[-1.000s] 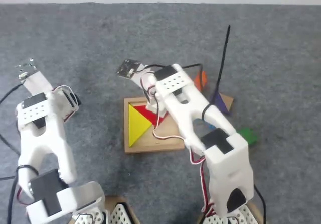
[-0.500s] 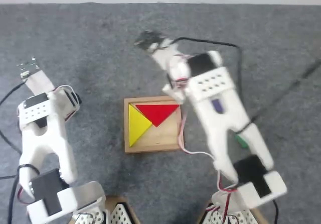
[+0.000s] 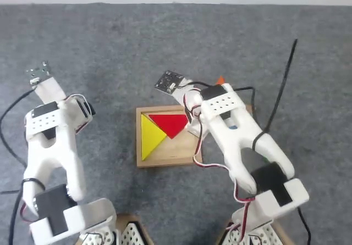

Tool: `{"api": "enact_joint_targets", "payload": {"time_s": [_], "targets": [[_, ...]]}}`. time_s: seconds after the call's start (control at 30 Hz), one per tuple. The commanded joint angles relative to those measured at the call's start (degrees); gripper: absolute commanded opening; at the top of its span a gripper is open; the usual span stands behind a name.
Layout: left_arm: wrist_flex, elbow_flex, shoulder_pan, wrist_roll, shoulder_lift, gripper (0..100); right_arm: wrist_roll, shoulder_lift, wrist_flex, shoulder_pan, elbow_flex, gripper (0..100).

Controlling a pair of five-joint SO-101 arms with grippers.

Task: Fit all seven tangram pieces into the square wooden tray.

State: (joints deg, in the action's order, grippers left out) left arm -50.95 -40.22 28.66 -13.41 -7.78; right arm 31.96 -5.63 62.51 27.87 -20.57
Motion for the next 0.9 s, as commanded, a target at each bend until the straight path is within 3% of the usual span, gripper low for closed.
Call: {"api": "enact_joint_targets", "payload": {"time_s": [0.0,0.47,0.87], "targets": [[1.0,0.5,-0.2,0.6,-2.5,22,0.7,-1.2,-3.6,1.3,0.3,13.4],[1.0,0.7,-0.3,1.8,-2.5,22,0.5,-15.9,-2.0,6.8,17.3,13.4],[1.0,0.7,-0.4,2.5,-2.5,22,-3.9,-17.7,1.1,8.4,25.4,13.4]]}}
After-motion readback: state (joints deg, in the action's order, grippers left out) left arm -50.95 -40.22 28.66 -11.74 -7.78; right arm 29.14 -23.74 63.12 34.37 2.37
